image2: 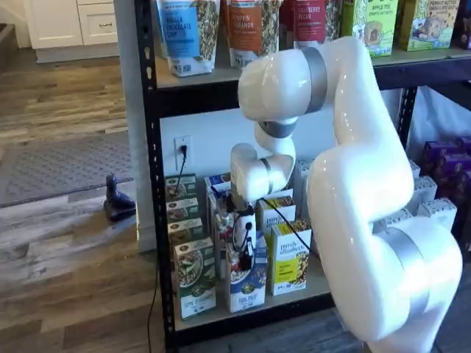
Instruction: Pick up the blue and white box that is on the bottom shelf, the second box from the left
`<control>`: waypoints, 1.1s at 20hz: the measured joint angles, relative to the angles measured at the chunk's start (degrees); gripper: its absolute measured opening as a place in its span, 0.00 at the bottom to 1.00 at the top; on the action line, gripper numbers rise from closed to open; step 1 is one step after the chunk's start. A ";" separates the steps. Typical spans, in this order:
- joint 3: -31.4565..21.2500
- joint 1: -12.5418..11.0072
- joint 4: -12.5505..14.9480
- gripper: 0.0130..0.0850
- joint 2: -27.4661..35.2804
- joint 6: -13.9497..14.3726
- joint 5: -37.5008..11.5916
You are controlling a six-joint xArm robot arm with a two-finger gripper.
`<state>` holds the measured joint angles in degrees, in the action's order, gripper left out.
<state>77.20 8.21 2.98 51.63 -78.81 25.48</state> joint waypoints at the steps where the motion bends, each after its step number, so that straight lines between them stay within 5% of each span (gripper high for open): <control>1: -1.61 0.33 0.27 0.50 -1.15 0.59 -0.48; 9: -13.56 2.71 1.27 0.50 -10.71 3.93 -3.32; 18: -24.96 1.81 6.96 0.50 -21.47 8.32 -4.80; 22: -27.93 1.75 6.40 0.50 -24.91 7.71 -4.25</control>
<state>49.27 9.96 9.38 26.72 -71.10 21.23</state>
